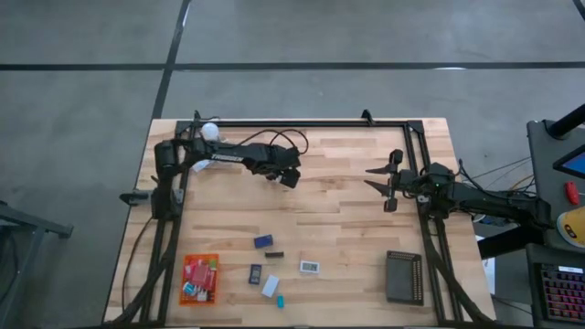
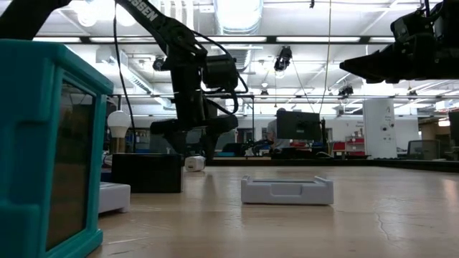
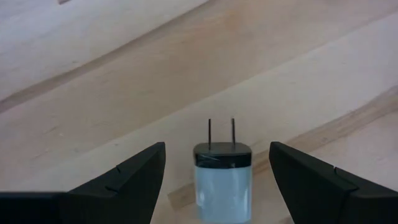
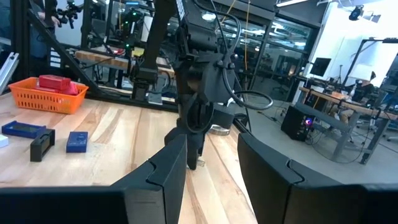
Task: Pick & Place Office items
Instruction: Put the white black charger adapter into the orange bin
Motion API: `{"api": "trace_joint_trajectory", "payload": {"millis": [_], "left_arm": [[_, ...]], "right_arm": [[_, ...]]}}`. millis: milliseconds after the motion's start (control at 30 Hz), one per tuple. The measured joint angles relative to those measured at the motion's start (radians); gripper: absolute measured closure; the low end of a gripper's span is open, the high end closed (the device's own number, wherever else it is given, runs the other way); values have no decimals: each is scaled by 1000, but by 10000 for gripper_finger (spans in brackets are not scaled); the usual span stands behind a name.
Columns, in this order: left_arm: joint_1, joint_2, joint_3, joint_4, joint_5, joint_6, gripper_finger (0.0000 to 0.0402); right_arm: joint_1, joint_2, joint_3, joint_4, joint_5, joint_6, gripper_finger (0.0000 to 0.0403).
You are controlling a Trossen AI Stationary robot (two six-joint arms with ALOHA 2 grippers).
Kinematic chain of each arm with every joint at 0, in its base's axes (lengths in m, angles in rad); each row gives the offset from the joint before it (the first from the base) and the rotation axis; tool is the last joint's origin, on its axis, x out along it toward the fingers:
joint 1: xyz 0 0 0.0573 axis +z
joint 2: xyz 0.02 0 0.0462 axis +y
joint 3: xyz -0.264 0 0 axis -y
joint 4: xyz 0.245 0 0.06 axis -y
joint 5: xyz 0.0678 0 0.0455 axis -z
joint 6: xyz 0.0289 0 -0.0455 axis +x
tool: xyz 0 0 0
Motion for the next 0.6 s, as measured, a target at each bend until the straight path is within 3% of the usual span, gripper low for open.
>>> {"api": "trace_joint_trajectory", "payload": {"millis": [333,600], "left_arm": [[1,11,0,10,16,0,117],[1,13,0,10,40,-4,153]], "right_arm": [[0,0,0,0,0,0,264],[0,0,0,0,0,0,264]]}}
